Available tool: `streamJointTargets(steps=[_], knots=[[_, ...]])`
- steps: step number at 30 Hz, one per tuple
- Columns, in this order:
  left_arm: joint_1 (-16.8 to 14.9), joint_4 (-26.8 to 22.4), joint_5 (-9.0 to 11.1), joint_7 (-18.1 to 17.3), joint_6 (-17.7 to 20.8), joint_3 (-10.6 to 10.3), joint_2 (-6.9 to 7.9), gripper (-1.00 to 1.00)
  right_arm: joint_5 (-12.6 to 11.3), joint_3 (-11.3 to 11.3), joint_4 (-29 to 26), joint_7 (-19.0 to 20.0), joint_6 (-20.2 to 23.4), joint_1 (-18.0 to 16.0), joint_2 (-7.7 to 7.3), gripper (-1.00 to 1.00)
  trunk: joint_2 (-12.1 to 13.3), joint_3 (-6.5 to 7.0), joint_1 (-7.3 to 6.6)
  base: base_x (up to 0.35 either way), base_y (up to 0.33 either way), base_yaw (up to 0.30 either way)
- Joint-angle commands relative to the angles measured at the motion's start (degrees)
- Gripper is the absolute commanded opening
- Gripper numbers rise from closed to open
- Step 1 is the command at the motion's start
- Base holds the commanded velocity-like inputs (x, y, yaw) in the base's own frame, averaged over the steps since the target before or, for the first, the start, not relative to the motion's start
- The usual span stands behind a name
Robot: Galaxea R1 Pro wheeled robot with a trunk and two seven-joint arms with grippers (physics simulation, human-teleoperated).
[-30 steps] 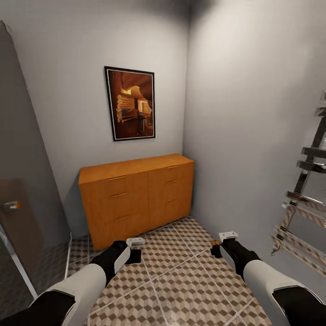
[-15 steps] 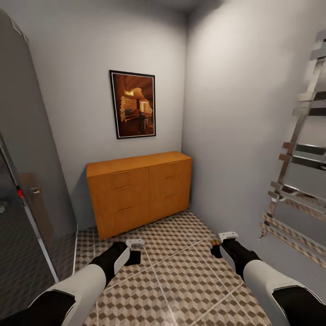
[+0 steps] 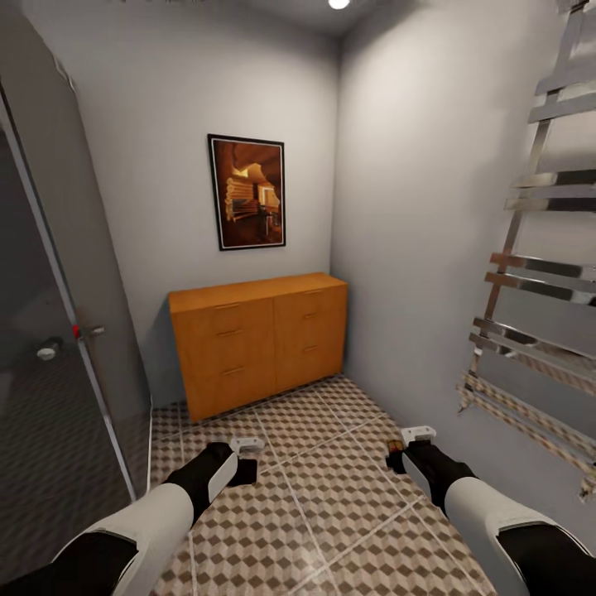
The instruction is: Take the four mousetraps from the cabinet in the bathroom and place them on the bathroom floor. Make sure all four end up on the same floor surface, and ensure that at least two of them are either under or directly next to the same bathroom sink.
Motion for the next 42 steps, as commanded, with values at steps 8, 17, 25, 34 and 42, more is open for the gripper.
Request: streamJointTargets(steps=[8, 17, 25, 34, 42], knots=[[0.0, -0.1, 0.5, 0.4, 0.3, -0.4, 0.02, -1.00, -0.6, 0.5, -0.1, -0.4, 0.3, 0.0, -0.03, -1.00, 0.0, -0.07, -0.04, -0.345, 0.000, 0.000], [0.0, -0.1, 0.3, 0.4, 0.1, -0.4, 0.02, -1.00, -0.6, 0.4, -0.1, -0.5, 0.4, 0.0, -0.05, -1.00, 0.0, -0.07, -0.04, -0.269, 0.000, 0.000], [0.0, -0.1, 0.3, 0.4, 0.1, -0.4, 0.02, -1.00, -0.6, 0.4, -0.1, -0.4, 0.3, 0.0, -0.11, -1.00, 0.0, -0.07, -0.04, -0.034, 0.000, 0.140], [0.0, -0.1, 0.3, 0.4, 0.1, -0.4, 0.02, -1.00, -0.5, 0.5, -0.1, -0.3, 0.3, 0.0, -0.06, -1.00, 0.0, -0.07, -0.04, -0.002, 0.000, 0.270], [0.0, -0.1, 0.3, 0.4, 0.0, -0.4, 0.02, -1.00, -0.5, 0.5, 0.0, -0.4, 0.3, 0.0, -0.03, -1.00, 0.0, -0.07, -0.04, 0.000, 0.000, 0.277]])
